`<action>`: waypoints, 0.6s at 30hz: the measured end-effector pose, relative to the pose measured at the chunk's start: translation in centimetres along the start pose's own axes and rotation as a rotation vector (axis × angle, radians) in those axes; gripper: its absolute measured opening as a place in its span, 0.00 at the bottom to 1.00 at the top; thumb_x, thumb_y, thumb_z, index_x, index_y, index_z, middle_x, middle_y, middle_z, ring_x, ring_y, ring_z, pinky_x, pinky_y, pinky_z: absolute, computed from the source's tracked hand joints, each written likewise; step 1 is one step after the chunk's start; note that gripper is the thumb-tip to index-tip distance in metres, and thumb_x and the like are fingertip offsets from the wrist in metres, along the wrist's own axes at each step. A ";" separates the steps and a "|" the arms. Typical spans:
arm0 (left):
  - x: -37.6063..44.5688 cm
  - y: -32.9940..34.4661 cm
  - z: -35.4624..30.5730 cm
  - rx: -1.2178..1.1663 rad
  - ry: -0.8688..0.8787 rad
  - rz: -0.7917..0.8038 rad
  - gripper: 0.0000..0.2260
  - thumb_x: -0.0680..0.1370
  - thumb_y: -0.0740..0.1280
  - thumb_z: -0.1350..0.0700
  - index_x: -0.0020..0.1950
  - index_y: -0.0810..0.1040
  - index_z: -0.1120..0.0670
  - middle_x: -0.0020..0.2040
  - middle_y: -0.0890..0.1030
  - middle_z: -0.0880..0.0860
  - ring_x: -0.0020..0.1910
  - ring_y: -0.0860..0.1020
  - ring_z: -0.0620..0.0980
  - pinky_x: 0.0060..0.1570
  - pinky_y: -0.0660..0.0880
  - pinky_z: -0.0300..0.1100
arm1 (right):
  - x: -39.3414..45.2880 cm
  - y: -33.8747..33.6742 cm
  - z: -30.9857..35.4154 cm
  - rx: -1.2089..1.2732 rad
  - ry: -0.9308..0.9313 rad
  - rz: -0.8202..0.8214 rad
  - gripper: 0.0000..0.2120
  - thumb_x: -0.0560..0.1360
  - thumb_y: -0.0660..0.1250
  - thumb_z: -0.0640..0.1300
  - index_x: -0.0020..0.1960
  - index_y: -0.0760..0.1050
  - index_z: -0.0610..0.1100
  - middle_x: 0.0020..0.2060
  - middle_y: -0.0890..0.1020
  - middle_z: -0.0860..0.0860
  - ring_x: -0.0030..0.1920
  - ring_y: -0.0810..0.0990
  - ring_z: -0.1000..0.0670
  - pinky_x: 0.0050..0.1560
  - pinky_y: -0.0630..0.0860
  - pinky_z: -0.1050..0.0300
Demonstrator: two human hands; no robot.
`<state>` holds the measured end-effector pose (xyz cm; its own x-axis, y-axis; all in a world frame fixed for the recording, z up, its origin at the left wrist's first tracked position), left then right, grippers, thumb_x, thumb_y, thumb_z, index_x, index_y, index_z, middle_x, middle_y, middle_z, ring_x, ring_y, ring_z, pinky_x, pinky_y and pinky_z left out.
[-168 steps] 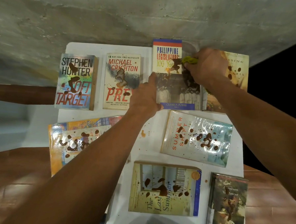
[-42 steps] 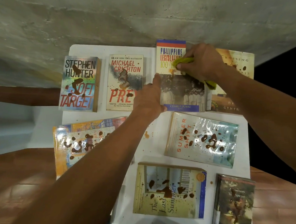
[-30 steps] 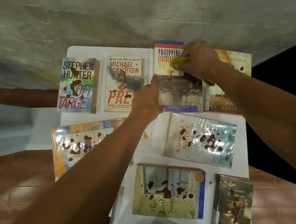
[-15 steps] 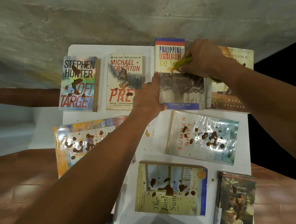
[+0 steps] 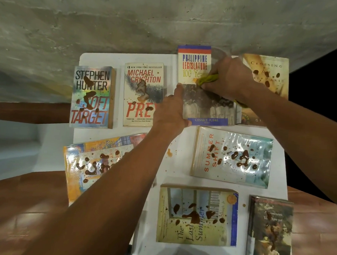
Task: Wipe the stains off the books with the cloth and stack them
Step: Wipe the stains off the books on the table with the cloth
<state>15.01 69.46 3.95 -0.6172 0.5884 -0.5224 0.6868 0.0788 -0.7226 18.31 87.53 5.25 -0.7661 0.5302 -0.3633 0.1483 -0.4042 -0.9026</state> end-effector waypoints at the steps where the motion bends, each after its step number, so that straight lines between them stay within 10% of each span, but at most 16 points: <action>1: -0.1 0.0 0.0 -0.007 0.000 -0.001 0.43 0.71 0.79 0.51 0.78 0.56 0.49 0.60 0.79 0.54 0.58 0.80 0.56 0.55 0.78 0.48 | 0.0 -0.1 0.1 -0.014 0.017 -0.016 0.22 0.73 0.74 0.57 0.62 0.79 0.47 0.49 0.80 0.47 0.47 0.76 0.48 0.41 0.68 0.55; 18: -0.2 0.0 0.2 -0.013 0.012 -0.003 0.45 0.72 0.79 0.51 0.80 0.53 0.49 0.65 0.78 0.54 0.64 0.77 0.58 0.59 0.76 0.49 | 2.3 -1.3 1.5 -0.040 -0.104 0.043 0.26 0.70 0.75 0.62 0.62 0.81 0.48 0.58 0.81 0.46 0.49 0.76 0.49 0.46 0.72 0.55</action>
<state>14.98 69.17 3.95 -0.6151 0.5974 -0.5145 0.6895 0.0911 -0.7185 15.40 88.15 5.88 -0.8189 0.4323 -0.3775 0.2056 -0.3932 -0.8962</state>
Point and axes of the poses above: each hand's wrist, its own x-axis towards the middle knuckle, its own y-axis out of the palm, z = x × y, the point moved 1 cm from there along x, towards the middle knuckle
